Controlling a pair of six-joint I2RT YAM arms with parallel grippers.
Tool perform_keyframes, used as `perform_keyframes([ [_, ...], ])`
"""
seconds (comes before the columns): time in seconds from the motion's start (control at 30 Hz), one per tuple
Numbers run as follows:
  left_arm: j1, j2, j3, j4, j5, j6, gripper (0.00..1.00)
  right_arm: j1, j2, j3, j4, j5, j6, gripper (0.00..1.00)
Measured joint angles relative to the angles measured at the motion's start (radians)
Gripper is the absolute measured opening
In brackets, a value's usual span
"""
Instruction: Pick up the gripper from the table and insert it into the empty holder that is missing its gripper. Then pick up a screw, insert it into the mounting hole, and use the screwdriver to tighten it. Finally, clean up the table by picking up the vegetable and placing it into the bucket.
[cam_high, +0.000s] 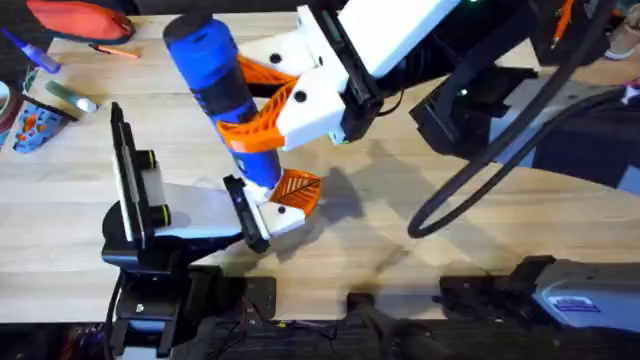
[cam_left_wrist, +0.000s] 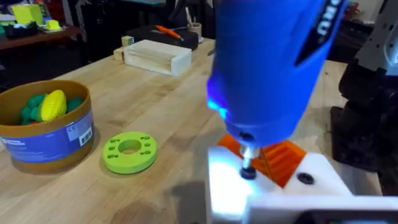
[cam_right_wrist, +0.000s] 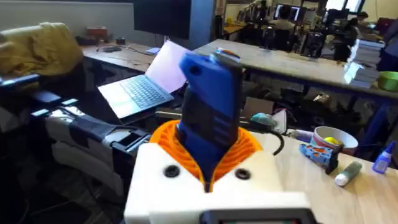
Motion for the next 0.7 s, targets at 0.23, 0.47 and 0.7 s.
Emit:
perform_keyframes([
  [0.23,0.000,0.000,0.000,0.000,0.000,0.000,0.009,0.000,0.000,0.000,-0.003,0.017,0.000,0.022],
  [0.47,0.000,0.000,0.000,0.000,0.000,0.000,0.008,0.000,0.000,0.000,-0.006,0.018,0.000,0.022],
  [0.7,0.000,0.000,0.000,0.000,0.000,0.000,0.009,0.000,0.000,0.000,-0.029,0.018,0.000,0.022],
])
